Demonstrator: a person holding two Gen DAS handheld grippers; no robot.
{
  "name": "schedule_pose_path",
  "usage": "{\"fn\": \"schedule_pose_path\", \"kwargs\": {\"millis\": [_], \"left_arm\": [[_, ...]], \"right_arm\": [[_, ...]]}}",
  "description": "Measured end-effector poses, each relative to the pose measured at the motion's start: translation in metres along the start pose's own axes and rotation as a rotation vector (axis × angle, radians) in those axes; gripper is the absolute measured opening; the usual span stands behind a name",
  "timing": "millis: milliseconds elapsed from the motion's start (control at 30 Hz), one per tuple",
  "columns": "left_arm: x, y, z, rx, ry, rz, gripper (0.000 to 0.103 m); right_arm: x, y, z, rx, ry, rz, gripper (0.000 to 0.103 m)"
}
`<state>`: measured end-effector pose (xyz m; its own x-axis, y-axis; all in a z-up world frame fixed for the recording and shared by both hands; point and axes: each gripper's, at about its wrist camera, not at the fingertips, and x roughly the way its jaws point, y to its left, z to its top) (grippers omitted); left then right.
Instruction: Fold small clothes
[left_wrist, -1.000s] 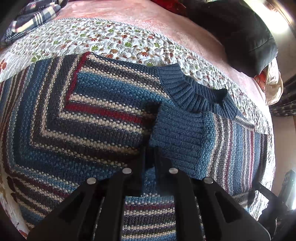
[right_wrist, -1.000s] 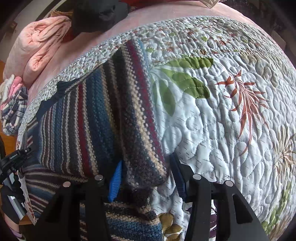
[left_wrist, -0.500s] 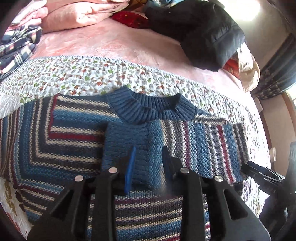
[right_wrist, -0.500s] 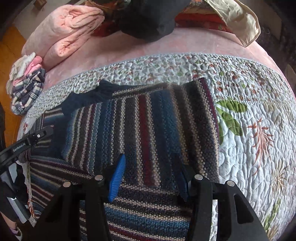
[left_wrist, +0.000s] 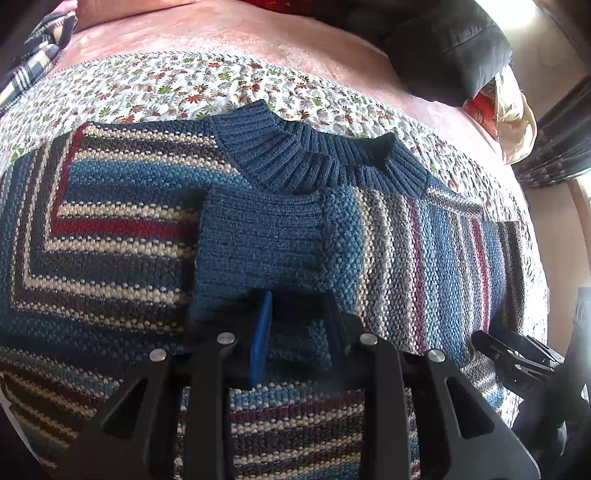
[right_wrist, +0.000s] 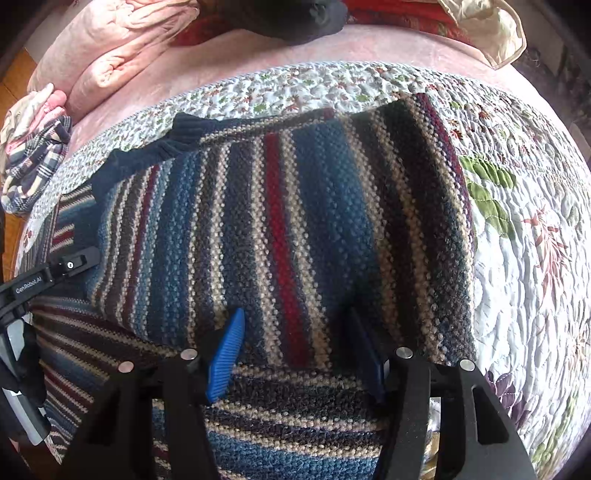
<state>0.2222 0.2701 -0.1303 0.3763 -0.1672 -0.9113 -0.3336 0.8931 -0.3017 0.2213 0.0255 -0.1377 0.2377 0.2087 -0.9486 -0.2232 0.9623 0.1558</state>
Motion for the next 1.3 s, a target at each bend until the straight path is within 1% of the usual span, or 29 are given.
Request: {"fn": "schedule_pose_path", "kwargs": {"millis": [67,133,167,233,300,400,533,633,700,767,833,900,933,1000,1067,1167,1300], "left_arm": [[-0.007,0.002,0.000,-0.006,0.003,-0.009,0.028],[-0.022,0.009,-0.003,-0.014,-0.009,0.006,0.030],[-0.033,0.014,-0.006,-0.014,-0.030,0.011,0.036],[-0.056,0.030,-0.013,-0.017,-0.076,0.022,0.043],[-0.079,0.056,-0.023,-0.040,-0.107,0.044,0.043],[-0.112,0.110,-0.041,-0.113,-0.134,0.090,0.044],[-0.157,0.195,-0.066,-0.260,-0.179,0.164,0.047],[-0.186,0.267,-0.082,-0.407,-0.209,0.216,0.049],[-0.201,0.315,-0.092,-0.530,-0.237,0.243,0.049],[-0.212,0.360,-0.099,-0.647,-0.266,0.247,0.049],[-0.218,0.397,-0.106,-0.748,-0.297,0.245,0.049],[-0.222,0.428,-0.109,-0.816,-0.326,0.250,0.048],[-0.223,0.442,-0.110,-0.841,-0.340,0.239,0.048],[-0.222,0.464,-0.110,-0.891,-0.366,0.212,0.048],[-0.217,0.475,-0.108,-0.918,-0.380,0.201,0.048],[-0.216,0.487,-0.103,-0.910,-0.399,0.207,0.048],[-0.212,0.496,-0.090,-0.885,-0.403,0.231,0.048]], "right_arm": [[-0.004,0.002,0.003,0.012,0.009,-0.001,0.059],[-0.017,0.007,0.005,0.021,-0.008,0.038,0.060],[-0.025,0.011,0.005,0.008,-0.024,0.059,0.060],[-0.037,0.024,0.003,-0.046,-0.048,0.051,0.060],[-0.043,0.038,0.000,-0.090,-0.053,0.049,0.060],[-0.043,0.058,-0.007,-0.119,-0.038,0.082,0.060],[-0.034,0.087,-0.018,-0.171,-0.017,0.094,0.063],[-0.026,0.101,-0.030,-0.197,0.001,0.090,0.063],[-0.021,0.108,-0.035,-0.201,0.016,0.093,0.063],[-0.017,0.113,-0.038,-0.212,0.023,0.087,0.063],[-0.015,0.117,-0.040,-0.224,0.027,0.080,0.063],[-0.014,0.119,-0.040,-0.232,0.028,0.071,0.063],[-0.014,0.118,-0.040,-0.233,0.030,0.067,0.063],[-0.013,0.117,-0.040,-0.233,0.034,0.057,0.063],[-0.011,0.114,-0.040,-0.229,0.041,0.044,0.063],[-0.008,0.111,-0.041,-0.224,0.050,0.035,0.063],[-0.001,0.111,-0.042,-0.226,0.060,0.018,0.063]]}}
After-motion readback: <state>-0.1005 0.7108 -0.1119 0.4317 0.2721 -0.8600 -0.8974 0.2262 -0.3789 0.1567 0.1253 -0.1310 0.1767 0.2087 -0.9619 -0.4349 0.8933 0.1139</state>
